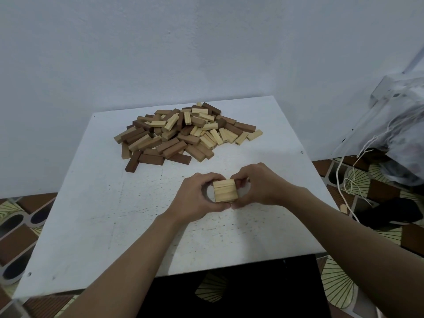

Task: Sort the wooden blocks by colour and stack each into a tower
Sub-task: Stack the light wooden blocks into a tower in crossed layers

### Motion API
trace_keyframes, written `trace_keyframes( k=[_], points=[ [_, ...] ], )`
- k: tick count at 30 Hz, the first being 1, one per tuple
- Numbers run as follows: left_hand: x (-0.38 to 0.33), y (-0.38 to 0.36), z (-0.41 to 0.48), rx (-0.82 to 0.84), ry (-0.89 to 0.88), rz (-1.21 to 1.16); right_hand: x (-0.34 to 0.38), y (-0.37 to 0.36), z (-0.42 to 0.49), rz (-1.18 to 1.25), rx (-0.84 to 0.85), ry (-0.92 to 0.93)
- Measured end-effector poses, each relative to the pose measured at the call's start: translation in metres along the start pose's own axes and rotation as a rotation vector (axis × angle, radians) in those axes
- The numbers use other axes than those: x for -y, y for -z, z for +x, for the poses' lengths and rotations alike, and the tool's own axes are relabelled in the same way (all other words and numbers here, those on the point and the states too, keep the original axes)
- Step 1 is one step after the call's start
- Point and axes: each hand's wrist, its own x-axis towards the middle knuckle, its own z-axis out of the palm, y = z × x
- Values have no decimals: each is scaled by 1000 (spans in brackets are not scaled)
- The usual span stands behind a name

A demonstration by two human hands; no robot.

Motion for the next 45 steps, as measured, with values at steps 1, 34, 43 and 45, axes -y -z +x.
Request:
trace_keyframes(
  k=[1,34,43,45],
  points=[
    [0,0,0,-2,-4,-4,0,-1,-1,2,-5,-11],
    [-47,-41,-41,-119,447,-1031,46,-60,-44,832,-236,-327],
    [-47,-43,-42,-125,439,-995,42,-62,-45,845,-233,-335],
    [-45,-42,-43,-129,432,-982,41,-62,-44,842,-230,-327]
  ],
)
